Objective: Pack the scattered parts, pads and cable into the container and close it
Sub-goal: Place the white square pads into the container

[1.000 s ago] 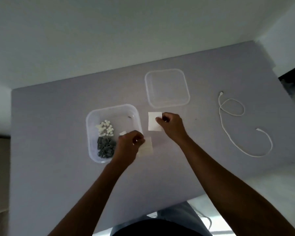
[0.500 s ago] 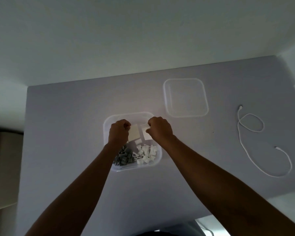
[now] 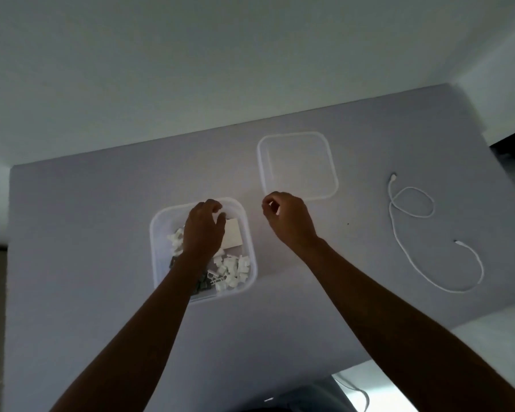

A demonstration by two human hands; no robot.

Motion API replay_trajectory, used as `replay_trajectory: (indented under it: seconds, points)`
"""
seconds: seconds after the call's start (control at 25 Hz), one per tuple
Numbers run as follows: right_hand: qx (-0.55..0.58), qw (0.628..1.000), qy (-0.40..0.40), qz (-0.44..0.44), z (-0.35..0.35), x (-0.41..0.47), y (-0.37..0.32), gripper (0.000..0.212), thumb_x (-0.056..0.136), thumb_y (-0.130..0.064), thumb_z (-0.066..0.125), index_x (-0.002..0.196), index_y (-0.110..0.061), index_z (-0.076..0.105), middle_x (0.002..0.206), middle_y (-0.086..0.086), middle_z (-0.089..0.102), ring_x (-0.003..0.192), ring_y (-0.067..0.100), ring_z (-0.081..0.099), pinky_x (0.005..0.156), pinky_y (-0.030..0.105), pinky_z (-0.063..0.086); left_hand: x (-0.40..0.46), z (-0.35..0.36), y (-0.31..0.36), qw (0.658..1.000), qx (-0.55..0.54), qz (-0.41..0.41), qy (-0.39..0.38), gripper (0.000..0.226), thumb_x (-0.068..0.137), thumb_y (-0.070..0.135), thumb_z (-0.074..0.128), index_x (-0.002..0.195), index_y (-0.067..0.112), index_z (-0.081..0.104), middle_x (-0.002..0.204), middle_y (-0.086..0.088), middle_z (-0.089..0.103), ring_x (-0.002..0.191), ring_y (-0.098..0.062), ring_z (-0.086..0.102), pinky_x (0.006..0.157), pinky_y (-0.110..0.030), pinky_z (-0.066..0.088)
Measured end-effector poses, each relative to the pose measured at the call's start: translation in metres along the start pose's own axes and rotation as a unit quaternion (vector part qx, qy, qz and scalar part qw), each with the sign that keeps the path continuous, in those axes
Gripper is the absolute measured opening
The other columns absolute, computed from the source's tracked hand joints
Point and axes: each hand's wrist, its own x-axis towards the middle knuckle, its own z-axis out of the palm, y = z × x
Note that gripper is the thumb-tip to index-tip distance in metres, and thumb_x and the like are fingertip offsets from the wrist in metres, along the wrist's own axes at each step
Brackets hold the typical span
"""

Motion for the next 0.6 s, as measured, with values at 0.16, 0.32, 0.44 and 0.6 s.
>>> replay_trajectory:
  seconds: [0.16, 0.32, 0.44, 0.6]
  points:
    - [-0.011, 0.994, 0.080, 0.068, -0.073, -0.004, 0.095, 0.015, 0.093, -0.010, 0.054, 0.097, -0.012, 0.068, 0.092, 0.005, 0.070, 0.081, 0.018, 0.065, 0.075, 0.033, 0.054, 0.001, 0.033, 0.068, 0.995, -0.076, 0.068, -0.019, 0.012, 0.089, 0.020, 0.064, 0.100, 0.016, 0.064, 0.087, 0.002, 0.067, 0.071, -0.013, 0.061, 0.071, -0.028, 0.048]
    - [-0.120, 0.983, 0.058, 0.128, -0.141, -0.003, 0.193, 0.026, 0.092, 0.000, 0.049, 0.101, -0.014, 0.069, 0.096, 0.012, 0.067, 0.086, 0.028, 0.065, 0.077, 0.036, 0.052, -0.001, 0.093, 0.136, 0.987, -0.118, 0.082, -0.067, 0.009, 0.088, 0.018, 0.065, 0.097, 0.016, 0.065, 0.078, 0.006, 0.063, 0.067, -0.011, 0.059, 0.069, -0.028, 0.050]
    - [-0.168, 0.977, 0.016, 0.131, -0.169, 0.010, 0.247, 0.030, 0.087, 0.004, 0.051, 0.101, -0.015, 0.071, 0.096, 0.014, 0.066, 0.087, 0.033, 0.065, 0.075, 0.036, 0.050, -0.006, 0.143, 0.175, 0.983, -0.124, 0.070, -0.116, 0.007, 0.087, 0.018, 0.066, 0.093, 0.016, 0.064, 0.075, 0.007, 0.061, 0.066, -0.012, 0.058, 0.070, -0.030, 0.052]
    - [-0.208, 0.971, -0.040, 0.112, -0.193, 0.033, 0.276, 0.041, 0.083, 0.006, 0.053, 0.115, -0.014, 0.069, 0.117, 0.011, 0.063, 0.107, 0.030, 0.059, 0.081, 0.036, 0.048, -0.012, 0.196, 0.203, 0.974, -0.116, 0.055, -0.189, 0.005, 0.087, 0.021, 0.066, 0.091, 0.018, 0.064, 0.076, 0.006, 0.063, 0.070, -0.015, 0.062, 0.073, -0.035, 0.055]
